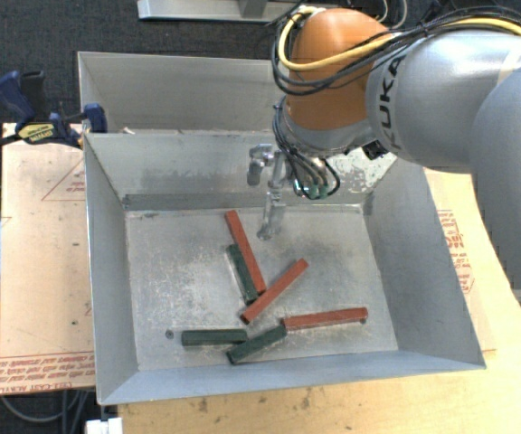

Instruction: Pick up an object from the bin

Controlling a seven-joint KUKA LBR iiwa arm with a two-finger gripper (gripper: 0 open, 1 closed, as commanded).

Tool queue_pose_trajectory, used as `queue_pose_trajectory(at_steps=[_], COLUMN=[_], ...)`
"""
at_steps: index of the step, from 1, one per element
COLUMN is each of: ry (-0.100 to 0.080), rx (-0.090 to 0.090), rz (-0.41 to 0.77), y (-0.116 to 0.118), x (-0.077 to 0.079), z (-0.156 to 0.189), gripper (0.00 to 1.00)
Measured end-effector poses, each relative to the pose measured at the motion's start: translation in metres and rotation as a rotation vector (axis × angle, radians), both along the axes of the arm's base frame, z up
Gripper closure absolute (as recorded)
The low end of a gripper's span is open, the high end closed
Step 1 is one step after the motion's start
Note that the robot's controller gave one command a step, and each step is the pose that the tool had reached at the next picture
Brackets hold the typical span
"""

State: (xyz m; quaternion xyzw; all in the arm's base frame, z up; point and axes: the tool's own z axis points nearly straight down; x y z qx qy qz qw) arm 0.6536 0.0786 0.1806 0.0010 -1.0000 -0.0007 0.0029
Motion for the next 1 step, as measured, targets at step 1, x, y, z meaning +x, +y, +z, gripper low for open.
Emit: queue_pose_trajectory(at_steps=[1], ry=[-0.001], rx=[0.0], rz=[-0.155], y=[0.0015], x=[-0.0178], z=[-0.1139], gripper=[0.0])
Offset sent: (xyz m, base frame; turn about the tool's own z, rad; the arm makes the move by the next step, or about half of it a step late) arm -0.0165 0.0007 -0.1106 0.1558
